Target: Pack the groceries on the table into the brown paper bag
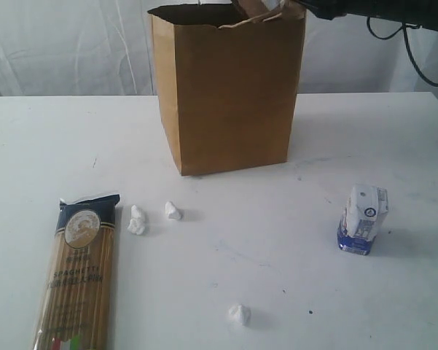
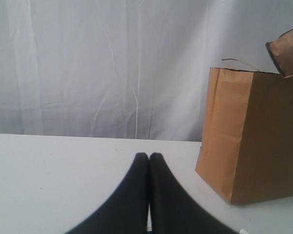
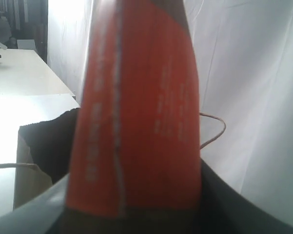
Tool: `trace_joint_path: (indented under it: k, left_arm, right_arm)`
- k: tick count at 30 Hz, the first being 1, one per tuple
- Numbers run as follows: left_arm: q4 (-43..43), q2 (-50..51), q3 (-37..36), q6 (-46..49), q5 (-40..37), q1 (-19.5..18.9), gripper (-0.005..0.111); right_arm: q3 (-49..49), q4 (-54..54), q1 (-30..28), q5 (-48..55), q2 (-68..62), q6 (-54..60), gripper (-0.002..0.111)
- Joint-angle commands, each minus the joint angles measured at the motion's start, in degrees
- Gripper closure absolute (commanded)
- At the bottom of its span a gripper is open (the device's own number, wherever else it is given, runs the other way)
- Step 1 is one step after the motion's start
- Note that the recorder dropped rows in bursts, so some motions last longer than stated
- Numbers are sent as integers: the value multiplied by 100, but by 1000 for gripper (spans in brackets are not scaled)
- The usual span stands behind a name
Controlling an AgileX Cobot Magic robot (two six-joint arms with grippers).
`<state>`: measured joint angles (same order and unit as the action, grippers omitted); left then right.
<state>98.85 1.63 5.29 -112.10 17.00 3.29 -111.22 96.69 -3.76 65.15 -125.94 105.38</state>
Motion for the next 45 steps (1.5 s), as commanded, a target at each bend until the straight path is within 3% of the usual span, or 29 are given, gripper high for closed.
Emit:
trace_joint_path:
  k: [1, 8, 12, 24, 29, 34, 36, 41, 45]
  left_arm:
    - [109, -26, 37, -8, 28, 34, 107]
    - [109, -26, 37, -8, 28, 34, 107]
    - [109, -26, 37, -8, 28, 34, 107]
    - [109, -26, 37, -8, 28, 34, 107]
    - [109, -26, 37, -8, 28, 34, 107]
    - [109, -26, 37, -8, 28, 34, 107]
    - [109, -26, 37, -8, 28, 34, 107]
    - [109, -26, 37, -8, 28, 34, 107]
    - [109, -26, 37, -8, 28, 34, 107]
  right_arm:
    - [-72, 325, -1, 72, 56, -85, 88]
    - [-72, 325, -1, 27, 47, -423, 55]
    - [-72, 325, -1, -63, 47, -423, 45]
    - [-72, 325, -1, -87, 47, -431, 45]
    - [-72, 325, -1, -216, 47, -869, 65]
    - [-72, 325, -1, 175, 47, -942, 69]
    - [-72, 325, -1, 63, 47, -942, 67]
    - [-72, 325, -1, -233, 47, -1312, 40]
    - [-72, 325, -1, -220, 83, -1312, 40]
